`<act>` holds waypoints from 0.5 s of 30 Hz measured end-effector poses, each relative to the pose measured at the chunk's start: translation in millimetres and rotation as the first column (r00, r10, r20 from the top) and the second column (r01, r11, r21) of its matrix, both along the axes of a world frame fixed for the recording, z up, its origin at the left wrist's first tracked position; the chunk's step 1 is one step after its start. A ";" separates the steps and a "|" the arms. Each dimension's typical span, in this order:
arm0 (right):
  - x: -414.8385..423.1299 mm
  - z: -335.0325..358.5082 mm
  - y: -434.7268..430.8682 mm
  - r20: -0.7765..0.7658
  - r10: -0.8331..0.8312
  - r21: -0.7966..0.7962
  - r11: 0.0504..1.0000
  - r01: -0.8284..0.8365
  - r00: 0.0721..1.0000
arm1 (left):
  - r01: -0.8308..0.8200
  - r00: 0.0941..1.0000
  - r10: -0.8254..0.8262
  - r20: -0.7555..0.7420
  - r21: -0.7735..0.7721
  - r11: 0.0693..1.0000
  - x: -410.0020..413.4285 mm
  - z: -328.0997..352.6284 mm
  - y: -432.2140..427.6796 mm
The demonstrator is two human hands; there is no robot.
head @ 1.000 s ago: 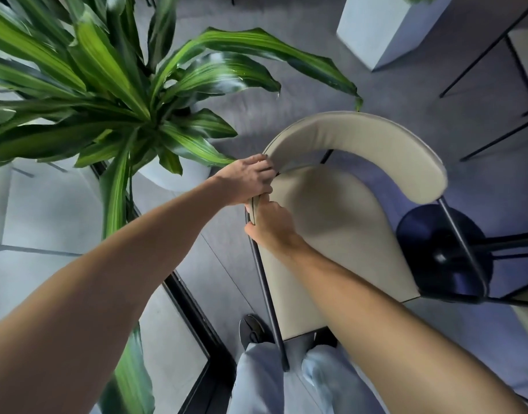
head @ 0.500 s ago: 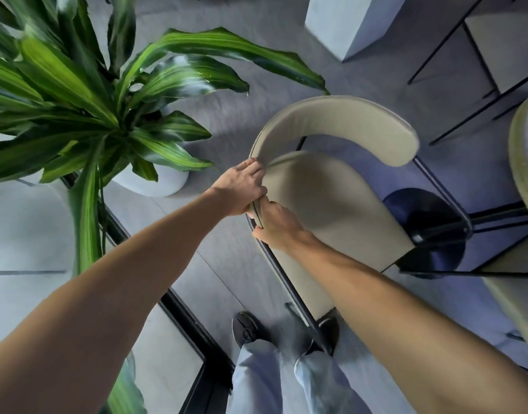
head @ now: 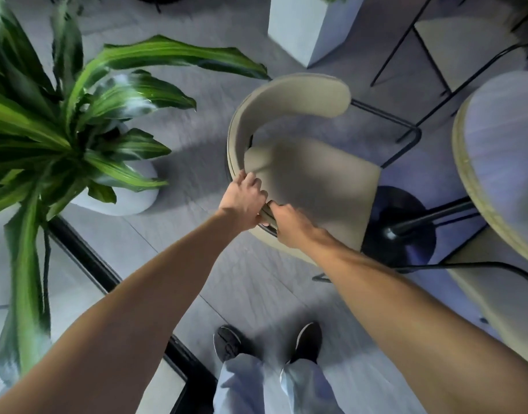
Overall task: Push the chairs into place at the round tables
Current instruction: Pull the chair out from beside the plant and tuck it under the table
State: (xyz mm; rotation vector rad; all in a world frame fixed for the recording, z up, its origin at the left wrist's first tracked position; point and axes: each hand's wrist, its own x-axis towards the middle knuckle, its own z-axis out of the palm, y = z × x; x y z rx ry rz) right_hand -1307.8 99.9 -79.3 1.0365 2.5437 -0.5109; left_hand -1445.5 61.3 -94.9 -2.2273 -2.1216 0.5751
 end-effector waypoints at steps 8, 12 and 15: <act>24.1 0.2 30.6 0.005 -0.121 0.054 0.991 0.120 0.993 | -0.040 0.995 0.041 0.089 -0.011 0.999 20.9 0.3 37.6; 33.8 -2.0 41.0 -0.033 -0.160 0.074 0.984 0.162 0.987 | 0.063 0.991 -0.057 0.124 -0.052 0.997 11.5 4.3 52.0; 37.8 -3.5 46.1 -0.068 -0.183 0.110 0.976 0.190 0.981 | 0.110 0.991 -0.102 0.089 -0.082 0.991 11.9 4.1 64.1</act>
